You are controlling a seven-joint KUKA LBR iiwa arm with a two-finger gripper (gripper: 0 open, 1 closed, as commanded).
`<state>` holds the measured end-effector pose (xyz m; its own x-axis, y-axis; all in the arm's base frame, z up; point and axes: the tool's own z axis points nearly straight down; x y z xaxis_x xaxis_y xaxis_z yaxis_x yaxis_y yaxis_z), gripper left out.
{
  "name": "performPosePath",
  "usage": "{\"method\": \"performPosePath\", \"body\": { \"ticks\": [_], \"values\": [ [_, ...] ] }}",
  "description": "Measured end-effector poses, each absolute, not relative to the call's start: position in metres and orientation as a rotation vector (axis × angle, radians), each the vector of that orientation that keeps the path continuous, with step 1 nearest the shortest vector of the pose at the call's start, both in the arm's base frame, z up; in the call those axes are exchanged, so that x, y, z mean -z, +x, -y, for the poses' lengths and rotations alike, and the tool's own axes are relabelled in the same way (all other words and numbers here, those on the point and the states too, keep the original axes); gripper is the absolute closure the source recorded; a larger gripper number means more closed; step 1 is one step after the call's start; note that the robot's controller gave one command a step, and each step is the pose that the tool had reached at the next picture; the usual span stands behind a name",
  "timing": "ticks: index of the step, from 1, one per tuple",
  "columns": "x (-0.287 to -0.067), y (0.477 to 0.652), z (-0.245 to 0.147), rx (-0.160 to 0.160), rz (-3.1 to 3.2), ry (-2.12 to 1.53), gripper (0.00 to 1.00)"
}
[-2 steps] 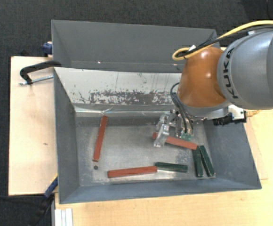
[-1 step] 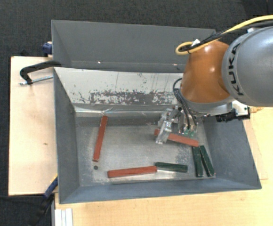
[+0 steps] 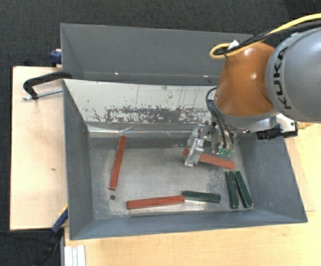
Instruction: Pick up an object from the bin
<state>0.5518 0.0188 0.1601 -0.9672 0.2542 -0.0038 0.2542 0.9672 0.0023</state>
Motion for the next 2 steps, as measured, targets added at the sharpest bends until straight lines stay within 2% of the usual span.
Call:
{"method": "performPosePath", "body": {
  "ticks": [2],
  "values": [
    [-0.185,0.553,-0.019,-0.004,-3.108,0.401,1.0]
  ]
}}
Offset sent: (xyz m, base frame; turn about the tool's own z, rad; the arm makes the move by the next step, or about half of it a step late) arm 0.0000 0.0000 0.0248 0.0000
